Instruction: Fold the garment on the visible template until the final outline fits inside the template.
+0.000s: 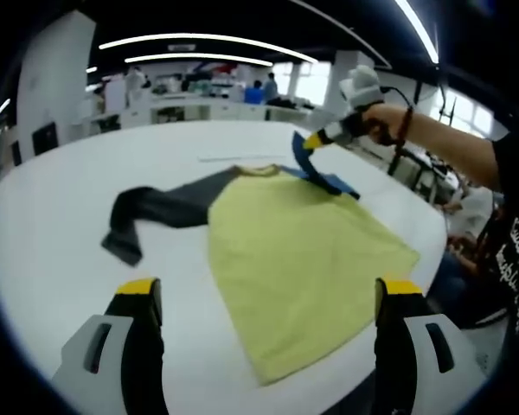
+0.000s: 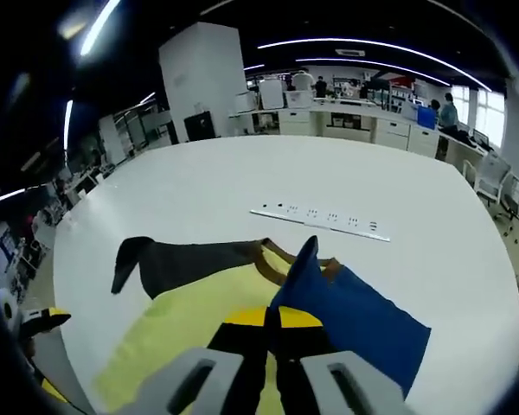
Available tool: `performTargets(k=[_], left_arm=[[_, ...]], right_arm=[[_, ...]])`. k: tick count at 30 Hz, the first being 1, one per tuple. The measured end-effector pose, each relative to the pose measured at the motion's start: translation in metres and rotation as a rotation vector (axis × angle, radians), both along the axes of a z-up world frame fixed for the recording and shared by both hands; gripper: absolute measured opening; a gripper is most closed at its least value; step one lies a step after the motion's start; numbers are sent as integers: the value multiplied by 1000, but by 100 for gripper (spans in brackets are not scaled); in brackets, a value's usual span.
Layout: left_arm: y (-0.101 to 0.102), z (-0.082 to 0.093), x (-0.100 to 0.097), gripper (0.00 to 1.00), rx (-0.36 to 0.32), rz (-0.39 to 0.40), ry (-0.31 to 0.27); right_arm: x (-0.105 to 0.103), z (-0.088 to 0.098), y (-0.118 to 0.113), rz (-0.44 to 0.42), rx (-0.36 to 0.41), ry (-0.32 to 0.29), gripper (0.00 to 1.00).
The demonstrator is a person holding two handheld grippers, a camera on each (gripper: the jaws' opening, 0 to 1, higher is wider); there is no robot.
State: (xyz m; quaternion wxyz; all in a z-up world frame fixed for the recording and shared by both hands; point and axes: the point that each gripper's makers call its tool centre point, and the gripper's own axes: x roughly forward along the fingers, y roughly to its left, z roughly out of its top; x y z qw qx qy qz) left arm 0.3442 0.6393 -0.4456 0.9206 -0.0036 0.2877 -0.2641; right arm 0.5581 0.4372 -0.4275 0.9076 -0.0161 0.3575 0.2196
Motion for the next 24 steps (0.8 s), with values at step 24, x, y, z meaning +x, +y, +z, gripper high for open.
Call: performTargets(k=[24], left_arm=[[5, -2, -2, 99, 5, 20, 4]], right_arm=[[-13, 9, 81, 162, -4, -34, 0]])
